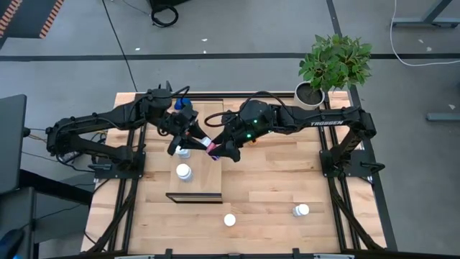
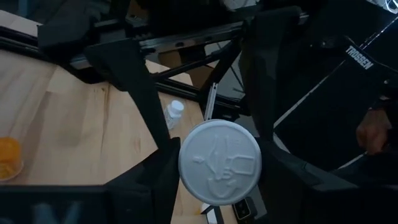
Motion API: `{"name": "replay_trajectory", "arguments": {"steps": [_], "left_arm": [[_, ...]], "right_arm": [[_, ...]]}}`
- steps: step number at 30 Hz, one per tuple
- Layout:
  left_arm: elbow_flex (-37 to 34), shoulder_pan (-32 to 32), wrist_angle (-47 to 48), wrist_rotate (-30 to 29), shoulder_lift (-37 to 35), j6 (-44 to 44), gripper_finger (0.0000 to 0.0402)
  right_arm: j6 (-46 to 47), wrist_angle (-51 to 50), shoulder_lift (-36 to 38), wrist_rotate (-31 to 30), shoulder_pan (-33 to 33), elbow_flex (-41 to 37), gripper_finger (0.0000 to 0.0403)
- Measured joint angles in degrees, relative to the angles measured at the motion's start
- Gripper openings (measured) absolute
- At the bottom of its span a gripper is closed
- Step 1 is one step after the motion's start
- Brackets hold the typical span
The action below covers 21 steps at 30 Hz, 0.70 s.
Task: Pick and place medicine bottles onto shelf by color
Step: Adjust the pink pill bottle on the shelf
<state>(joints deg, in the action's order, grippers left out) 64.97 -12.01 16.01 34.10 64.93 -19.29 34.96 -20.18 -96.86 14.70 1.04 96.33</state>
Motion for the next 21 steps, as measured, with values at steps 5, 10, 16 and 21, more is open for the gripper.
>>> {"name": "replay_trajectory", "arguments": {"steps": [5,10,16,21], "left_arm": [[0.0,0.0,-2.12,-0.06,0.0,-1.07,0.0183],[0.0,-0.02,-6.02,-0.17,0.0,-2.62,0.0202],[0.0,-0.04,-5.78,-0.4,0.0,-2.61,0.0189],[0.0,-0.04,-5.23,-0.45,0.02,-2.58,0.0182]], "right_arm": [[-0.01,-0.04,0.0,-0.02,0.0,0.0,0.0298],[-0.04,-0.44,0.0,-0.02,0.0,0.0,0.0285],[-1.11,-0.41,0.0,-0.45,0.0,0.0,0.0238],[-2.08,-0.24,0.0,-0.72,0.0,0.0,0.0197]]}}
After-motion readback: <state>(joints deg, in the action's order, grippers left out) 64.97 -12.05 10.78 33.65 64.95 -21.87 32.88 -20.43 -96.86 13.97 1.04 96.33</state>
